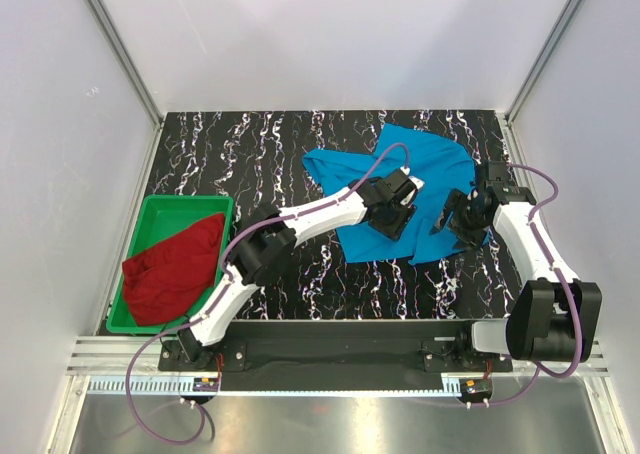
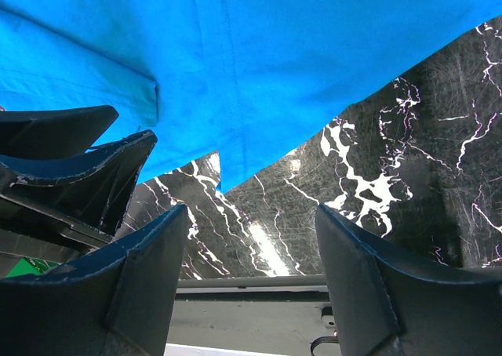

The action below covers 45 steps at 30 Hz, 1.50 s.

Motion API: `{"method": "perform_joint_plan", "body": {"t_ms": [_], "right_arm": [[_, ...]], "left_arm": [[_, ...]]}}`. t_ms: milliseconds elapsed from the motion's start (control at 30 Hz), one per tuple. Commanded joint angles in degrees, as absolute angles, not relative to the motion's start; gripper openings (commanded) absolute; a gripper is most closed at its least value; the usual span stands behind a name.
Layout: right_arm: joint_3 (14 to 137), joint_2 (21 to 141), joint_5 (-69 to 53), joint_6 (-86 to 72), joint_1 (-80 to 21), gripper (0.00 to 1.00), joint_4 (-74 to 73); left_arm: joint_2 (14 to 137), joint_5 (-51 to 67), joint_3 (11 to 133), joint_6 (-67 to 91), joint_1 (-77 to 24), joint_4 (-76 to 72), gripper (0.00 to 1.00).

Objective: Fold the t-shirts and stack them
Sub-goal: Flatten the tshirt out

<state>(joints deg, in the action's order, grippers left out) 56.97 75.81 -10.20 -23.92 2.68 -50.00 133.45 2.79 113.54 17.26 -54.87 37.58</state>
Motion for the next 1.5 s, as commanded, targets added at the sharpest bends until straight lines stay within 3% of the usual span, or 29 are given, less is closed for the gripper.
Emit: {"method": "perform_joint_plan", "body": {"t_ms": [0,100,500,867,1133,1467], "right_arm": [[56.87,74.88,-10.9,-23.38,2.99,0.74,-50.8],[57.04,74.88,-10.9,-23.29,3.08,0.74,-50.8],[56.78,75.06,-11.6,-23.38,3.08,0.74,-51.24],[58.18,76.81,-12.39,-24.52,3.08,0.72,-51.59],[60.38,81.21,-11.61,-26.71,3.08,0.72,-50.01],[68.89,92.36,-3.34,-45.23,2.9,0.52,-47.9]], "left_arm": [[133.15,1.76,114.34,15.91,-55.2,36.12,0.47],[134.29,2.37,115.31,15.56,-55.28,36.21,0.42],[136.67,2.11,116.89,15.29,-56.07,36.39,0.38],[137.46,0.18,118.48,14.41,-56.07,38.05,0.0],[123.59,-0.53,111.37,14.24,-54.41,38.15,0.0],[111.54,13.79,99.25,14.59,-51.77,35.07,0.0]]}}
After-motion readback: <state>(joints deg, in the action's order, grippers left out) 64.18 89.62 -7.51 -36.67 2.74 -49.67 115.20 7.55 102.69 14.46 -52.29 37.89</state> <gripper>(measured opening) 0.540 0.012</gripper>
